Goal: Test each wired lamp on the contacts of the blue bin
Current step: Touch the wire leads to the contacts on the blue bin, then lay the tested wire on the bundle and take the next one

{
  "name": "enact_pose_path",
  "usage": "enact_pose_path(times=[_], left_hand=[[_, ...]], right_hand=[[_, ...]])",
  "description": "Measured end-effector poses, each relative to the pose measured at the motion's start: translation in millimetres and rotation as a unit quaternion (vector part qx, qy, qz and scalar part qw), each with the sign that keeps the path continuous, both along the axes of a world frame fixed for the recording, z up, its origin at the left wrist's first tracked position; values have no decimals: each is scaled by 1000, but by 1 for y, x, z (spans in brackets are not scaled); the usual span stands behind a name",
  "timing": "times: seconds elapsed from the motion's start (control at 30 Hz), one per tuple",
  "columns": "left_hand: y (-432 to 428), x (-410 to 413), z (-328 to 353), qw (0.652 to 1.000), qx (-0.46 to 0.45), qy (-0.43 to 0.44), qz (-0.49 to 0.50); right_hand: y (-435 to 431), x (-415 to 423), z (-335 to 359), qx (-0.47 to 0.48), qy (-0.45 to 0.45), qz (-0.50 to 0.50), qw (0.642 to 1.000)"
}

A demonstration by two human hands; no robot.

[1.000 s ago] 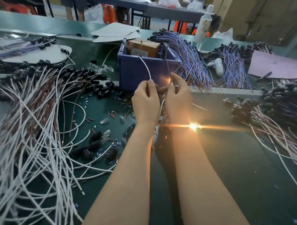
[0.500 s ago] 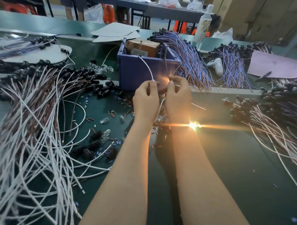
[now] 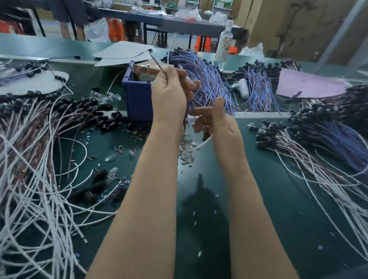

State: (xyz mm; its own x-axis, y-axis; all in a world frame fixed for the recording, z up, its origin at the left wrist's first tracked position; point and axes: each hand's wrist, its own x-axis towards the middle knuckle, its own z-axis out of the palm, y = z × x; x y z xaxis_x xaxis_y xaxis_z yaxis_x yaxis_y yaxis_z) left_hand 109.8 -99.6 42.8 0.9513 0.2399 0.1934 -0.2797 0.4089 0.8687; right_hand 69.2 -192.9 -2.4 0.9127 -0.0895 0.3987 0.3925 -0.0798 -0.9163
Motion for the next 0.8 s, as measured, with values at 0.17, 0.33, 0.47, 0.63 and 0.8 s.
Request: enact_pose_path(times=[0.17,0.33,0.47,0.63,0.8], left_hand=[[-30,-13,7,986,106,-14,-129],[-51,-16,-16,968,88,111,-207],[-90,-31,-29,839,504,97,-182],[-132,-35,-22,881,354,87,-302],[-147,-24,-18,943,178,90,-266]], right_hand=[[-22,-3,3,308,4,-164,937],[-77,3,6,634,70,-102,764],[-94,-2,3,654,40,-107,748],[-120,-11,3,595,1,-157,788],[-157,-31,6,515,-45,-227,825]])
